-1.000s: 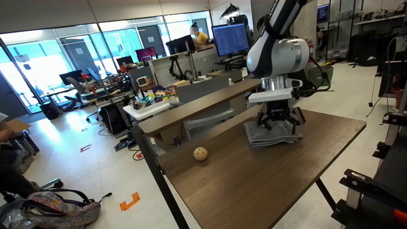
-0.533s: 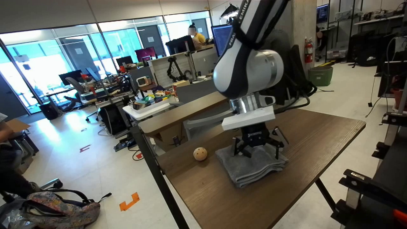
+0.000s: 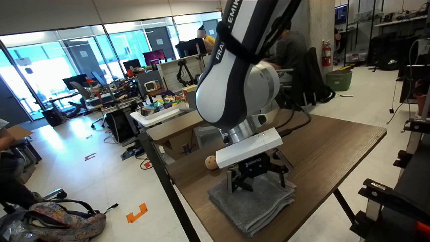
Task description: Move the cookie to the left then use the grey towel to wipe the table.
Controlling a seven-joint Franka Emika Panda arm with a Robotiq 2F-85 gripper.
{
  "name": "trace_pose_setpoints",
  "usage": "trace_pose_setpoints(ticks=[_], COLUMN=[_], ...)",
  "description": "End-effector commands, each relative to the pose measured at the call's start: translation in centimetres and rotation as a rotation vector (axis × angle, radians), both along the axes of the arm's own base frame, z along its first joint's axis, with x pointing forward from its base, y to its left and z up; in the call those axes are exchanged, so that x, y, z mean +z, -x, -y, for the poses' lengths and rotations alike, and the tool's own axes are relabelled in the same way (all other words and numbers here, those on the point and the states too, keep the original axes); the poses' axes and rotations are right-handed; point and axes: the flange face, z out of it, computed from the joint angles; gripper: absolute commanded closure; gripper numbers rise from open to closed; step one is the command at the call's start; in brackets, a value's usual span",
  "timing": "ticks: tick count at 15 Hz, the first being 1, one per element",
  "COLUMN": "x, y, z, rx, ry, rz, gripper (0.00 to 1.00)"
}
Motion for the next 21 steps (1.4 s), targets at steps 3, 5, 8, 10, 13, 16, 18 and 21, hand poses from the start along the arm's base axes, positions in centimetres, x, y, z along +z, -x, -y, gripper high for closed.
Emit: trace_pose_setpoints(ticks=[3,5,8,10,13,16,18,21], x=[-1.7,-1.7,-2.3,-2.9,-4.2,-4.1,-4.1,-4.6], y=[-0.9,-1.2,-0.5,0.5,2.7,2.1,0.8,-1.5], z=[12.0,17.2,25.3,30.3,33.6,35.1,34.3,34.9], rx=[-0.217,-0.309,-0.432,-0.504,-0.578,-0.701,-0.777,-0.857], ry=[0.135,0.171,0.227,0.267,0.329,0.359,0.355,0.377], rz=[-0.043,-0.056,-0.077,-0.096,-0.137,-0.103,-0.029,0.115], gripper=[0.00,0.00,0.00,0.00,0.00,0.00,0.00,0.00])
